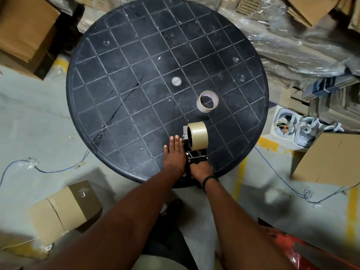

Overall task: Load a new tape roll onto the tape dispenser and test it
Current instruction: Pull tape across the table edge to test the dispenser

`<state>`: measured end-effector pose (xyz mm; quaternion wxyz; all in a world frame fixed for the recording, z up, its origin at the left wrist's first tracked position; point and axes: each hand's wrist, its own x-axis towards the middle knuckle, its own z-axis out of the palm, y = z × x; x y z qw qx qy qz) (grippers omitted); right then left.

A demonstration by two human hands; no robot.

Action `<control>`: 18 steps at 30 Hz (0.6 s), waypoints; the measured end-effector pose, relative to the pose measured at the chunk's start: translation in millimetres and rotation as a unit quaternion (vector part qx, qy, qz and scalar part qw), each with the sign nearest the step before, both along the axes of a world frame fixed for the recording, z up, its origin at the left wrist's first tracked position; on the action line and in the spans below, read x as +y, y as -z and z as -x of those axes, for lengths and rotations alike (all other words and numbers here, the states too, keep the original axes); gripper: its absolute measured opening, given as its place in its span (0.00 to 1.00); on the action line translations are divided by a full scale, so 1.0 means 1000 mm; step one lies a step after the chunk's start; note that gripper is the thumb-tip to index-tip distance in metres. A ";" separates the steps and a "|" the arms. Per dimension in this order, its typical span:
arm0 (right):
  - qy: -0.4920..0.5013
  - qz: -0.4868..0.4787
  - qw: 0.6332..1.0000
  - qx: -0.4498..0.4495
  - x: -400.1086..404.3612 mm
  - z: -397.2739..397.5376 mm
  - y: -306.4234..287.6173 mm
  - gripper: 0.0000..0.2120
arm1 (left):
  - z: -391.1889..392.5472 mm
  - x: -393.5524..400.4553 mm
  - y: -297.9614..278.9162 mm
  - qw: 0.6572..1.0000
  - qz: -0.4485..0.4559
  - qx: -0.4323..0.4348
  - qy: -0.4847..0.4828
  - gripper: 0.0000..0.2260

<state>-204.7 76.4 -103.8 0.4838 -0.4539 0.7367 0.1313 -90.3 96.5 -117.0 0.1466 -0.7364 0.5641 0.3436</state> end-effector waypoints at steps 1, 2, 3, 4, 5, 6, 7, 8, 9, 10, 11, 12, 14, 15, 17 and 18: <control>-0.002 -0.001 1.000 -0.001 0.001 -0.001 -0.005 0.23 | 0.000 0.000 0.000 1.000 0.001 0.000 -0.001 0.65; -0.006 -0.005 1.000 0.000 0.003 -0.002 -0.010 0.23 | -0.001 0.001 0.000 1.000 0.004 0.000 -0.003 0.65; -0.009 -0.009 1.000 0.002 0.005 -0.004 -0.020 0.23 | -0.001 0.001 0.001 1.000 0.008 0.001 -0.004 0.65; -0.010 -0.007 1.000 0.004 0.007 -0.004 -0.026 0.22 | -0.002 0.003 0.001 1.000 0.012 0.003 -0.005 0.66; -0.013 -0.007 1.000 0.009 0.011 -0.001 -0.029 0.21 | -0.003 0.003 0.001 1.000 0.015 0.005 -0.006 0.66; -0.018 -0.010 1.000 0.015 0.016 0.004 -0.030 0.20 | -0.003 0.004 0.001 1.000 0.018 0.007 -0.006 0.66; -0.020 -0.016 0.999 0.020 0.023 0.009 -0.031 0.20 | -0.003 0.005 0.001 1.000 0.020 0.008 -0.004 0.65; -0.020 -0.020 0.999 0.022 0.031 0.016 -0.031 0.20 | -0.004 0.005 0.001 1.000 0.021 0.007 -0.002 0.65; -0.020 -0.024 0.999 0.023 0.040 0.023 -0.031 0.20 | -0.004 0.005 0.000 1.000 0.022 0.006 0.000 0.65; -0.009 -0.028 0.999 0.025 0.050 0.031 -0.030 0.18 | -0.003 0.005 0.000 1.000 0.021 0.007 0.002 0.65; -0.003 -0.028 0.999 0.032 0.059 0.039 -0.029 0.12 | -0.002 0.005 0.000 1.000 0.019 0.012 0.002 0.65; 0.003 -0.029 0.999 0.035 0.070 0.050 -0.023 0.05 | 0.000 0.005 -0.002 1.000 0.018 0.018 0.004 0.64; 0.025 -0.021 0.999 0.039 0.085 0.058 -0.034 0.05 | 0.005 0.008 -0.004 0.999 0.028 0.025 0.015 0.59; 0.029 -0.024 0.998 0.042 0.091 0.061 -0.040 0.05 | 0.008 0.011 -0.006 0.999 0.034 0.030 0.021 0.56; 0.016 -0.041 0.998 0.045 0.101 0.067 -0.045 0.10 | 0.011 0.020 -0.006 0.998 0.044 0.042 0.022 0.52; 0.004 -0.046 0.998 0.046 0.104 0.069 -0.046 0.13 | 0.012 0.025 -0.006 0.998 0.045 0.045 0.026 0.51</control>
